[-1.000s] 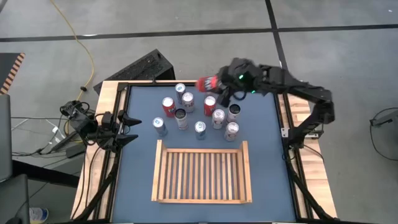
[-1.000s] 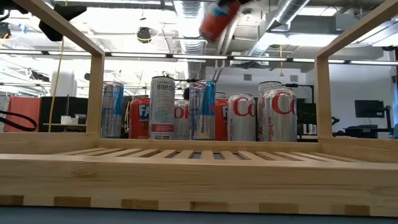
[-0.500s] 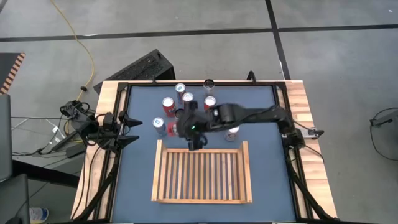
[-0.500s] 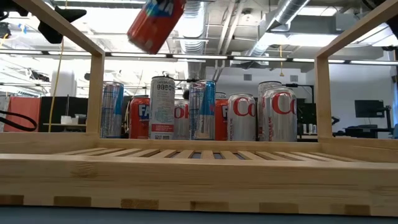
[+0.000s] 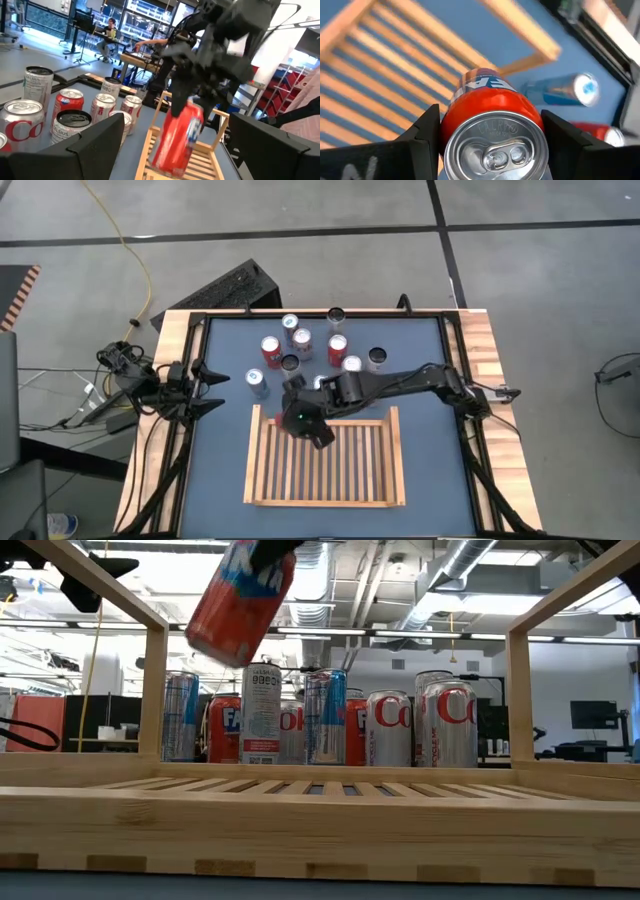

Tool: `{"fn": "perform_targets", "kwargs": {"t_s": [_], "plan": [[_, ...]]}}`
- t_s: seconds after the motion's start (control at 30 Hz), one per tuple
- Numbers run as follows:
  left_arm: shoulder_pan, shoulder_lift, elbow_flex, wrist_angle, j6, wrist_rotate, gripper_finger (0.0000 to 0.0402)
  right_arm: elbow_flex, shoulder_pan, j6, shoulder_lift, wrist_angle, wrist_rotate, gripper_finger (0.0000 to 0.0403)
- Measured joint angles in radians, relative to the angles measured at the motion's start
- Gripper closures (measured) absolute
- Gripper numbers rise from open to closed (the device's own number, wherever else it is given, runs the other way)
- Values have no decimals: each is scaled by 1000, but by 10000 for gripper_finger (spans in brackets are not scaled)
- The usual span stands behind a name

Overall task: Place canned beverage on shelf
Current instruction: Put the right red soda can on the shelf

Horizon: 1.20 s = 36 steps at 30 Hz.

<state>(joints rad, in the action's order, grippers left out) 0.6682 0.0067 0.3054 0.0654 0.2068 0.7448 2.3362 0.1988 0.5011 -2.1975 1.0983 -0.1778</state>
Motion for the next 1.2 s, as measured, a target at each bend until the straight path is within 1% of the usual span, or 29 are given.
{"fn": "perform_targets", "kwargs": {"t_s": [0.2, 0.3, 0.43, 0.57, 0.7, 1.0, 1.07, 1.2], "plan": [[0, 0, 0, 36, 15, 1, 53, -3, 13, 158, -48, -22, 20, 170], [0, 0, 0, 41, 21, 2, 53, -3, 23, 196, -52, -24, 20, 170], [0, 0, 0, 42, 23, 2, 53, -2, 24, 214, -50, -94, 25, 170], [0, 0, 0, 42, 23, 3, 53, 0, 23, 217, -62, -115, 73, 170], [0, 0, 0, 42, 24, 3, 53, -4, 17, 217, -96, -77, 55, 170], [0, 0, 0, 63, 26, 4, 53, -2, -4, 282, -152, -96, 45, 170], [0, 0, 0, 66, 26, 4, 53, -5, -5, 278, -155, -76, 47, 170], [0, 0, 0, 66, 26, 4, 53, 0, -7, 278, -147, -112, 50, 170]]}}
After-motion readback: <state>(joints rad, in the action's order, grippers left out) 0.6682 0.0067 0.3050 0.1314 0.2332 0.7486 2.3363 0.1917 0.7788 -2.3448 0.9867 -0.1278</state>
